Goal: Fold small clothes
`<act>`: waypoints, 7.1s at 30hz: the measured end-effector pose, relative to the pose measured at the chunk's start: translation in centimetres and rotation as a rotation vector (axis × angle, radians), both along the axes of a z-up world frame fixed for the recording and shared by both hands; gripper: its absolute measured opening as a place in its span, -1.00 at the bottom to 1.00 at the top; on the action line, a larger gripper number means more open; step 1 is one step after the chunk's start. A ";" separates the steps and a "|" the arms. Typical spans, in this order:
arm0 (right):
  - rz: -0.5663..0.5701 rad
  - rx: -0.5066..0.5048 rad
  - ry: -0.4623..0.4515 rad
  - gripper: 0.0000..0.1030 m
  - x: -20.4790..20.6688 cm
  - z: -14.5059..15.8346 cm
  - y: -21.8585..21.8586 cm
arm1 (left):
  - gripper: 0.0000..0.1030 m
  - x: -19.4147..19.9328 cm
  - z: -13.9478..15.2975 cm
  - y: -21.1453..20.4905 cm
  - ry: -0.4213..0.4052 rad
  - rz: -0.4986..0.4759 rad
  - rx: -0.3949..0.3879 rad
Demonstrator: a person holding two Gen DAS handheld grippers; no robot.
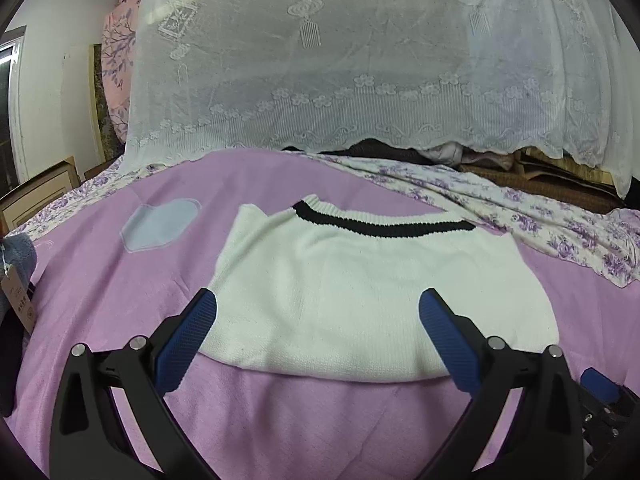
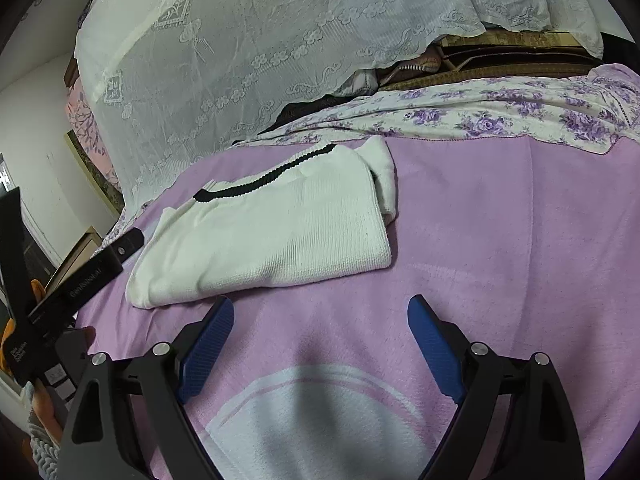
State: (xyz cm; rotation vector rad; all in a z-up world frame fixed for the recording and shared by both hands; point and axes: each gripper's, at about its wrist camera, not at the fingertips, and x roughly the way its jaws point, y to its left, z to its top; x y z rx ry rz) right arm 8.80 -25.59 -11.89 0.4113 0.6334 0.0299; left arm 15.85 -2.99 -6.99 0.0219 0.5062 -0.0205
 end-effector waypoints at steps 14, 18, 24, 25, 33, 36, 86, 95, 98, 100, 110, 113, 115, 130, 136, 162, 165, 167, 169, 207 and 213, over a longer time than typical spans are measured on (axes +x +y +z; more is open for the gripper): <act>-0.013 0.036 0.022 0.73 0.3 -0.4 -0.5 | 0.92 0.3 -0.1 0.3 -0.008 0.029 0.018; -0.031 0.092 0.053 0.73 1.4 -1.0 -1.3 | 0.92 0.7 -0.3 0.4 -0.003 0.040 0.026; -0.055 0.210 0.099 0.73 3.7 -1.9 -3.2 | 0.92 1.8 -0.9 0.6 0.021 0.060 0.033; -0.057 0.224 0.104 0.73 4.2 -2.0 -3.4 | 0.92 2.2 -1.1 0.6 0.028 0.065 0.035; -0.070 0.240 0.122 0.71 8.8 -2.4 -4.5 | 0.92 4.4 -2.3 1.0 0.073 0.103 0.045; -0.067 0.225 0.123 0.60 10.6 -2.5 -4.4 | 0.92 5.3 -2.9 1.0 0.101 0.106 0.045; 0.008 0.235 0.032 -0.31 11.7 -1.1 -3.7 | 0.91 6.1 -3.4 0.5 0.142 0.075 0.138; -0.006 0.209 0.023 -0.32 12.5 2.1 -1.8 | 0.91 5.3 -1.0 3.8 -0.021 0.068 0.465; -0.016 0.193 0.026 -0.33 12.8 2.7 -1.1 | 0.91 6.5 -1.4 7.3 0.030 0.107 0.404; -0.020 0.174 0.022 -0.33 13.0 3.2 -0.5 | 0.91 7.3 -1.7 9.7 0.084 0.134 0.316; -0.028 0.104 0.013 -0.37 14.1 5.2 2.6 | 0.91 6.9 -0.3 12.9 0.070 0.150 0.162; -0.015 0.072 0.010 -0.38 14.4 5.9 4.1 | 0.91 6.4 0.1 12.0 0.045 0.139 0.208; -0.010 0.061 0.007 -0.39 14.6 6.3 5.0 | 0.91 6.1 0.4 11.8 0.034 0.135 0.223; 0.160 -0.034 0.006 -0.44 18.2 7.5 17.2 | 0.91 7.1 3.2 19.6 0.085 0.283 -0.003; 0.301 -0.131 0.059 -0.44 18.4 4.3 24.7 | 0.91 8.2 2.6 22.4 0.131 0.324 -0.093; 0.367 -0.276 -0.077 -0.35 13.1 6.0 21.0 | 0.91 8.3 1.7 19.2 0.113 0.262 -0.009; 0.403 -0.203 0.005 -0.43 15.0 3.8 21.4 | 0.91 8.1 1.7 18.6 0.096 0.249 0.006; 0.487 -0.325 0.037 -0.43 14.7 1.6 24.4 | 0.91 8.1 1.6 18.2 0.094 0.241 0.011; 0.512 -0.495 -0.015 -0.42 13.1 0.5 26.9 | 0.91 8.2 1.2 17.7 0.101 0.226 0.005; 0.394 -0.247 -0.018 -0.27 17.0 5.3 20.1 | 0.92 11.4 -3.6 16.5 0.293 0.187 0.026; 0.396 -0.251 -0.011 -0.22 14.7 3.8 18.0 | 0.92 9.7 -1.9 14.8 0.162 0.152 0.081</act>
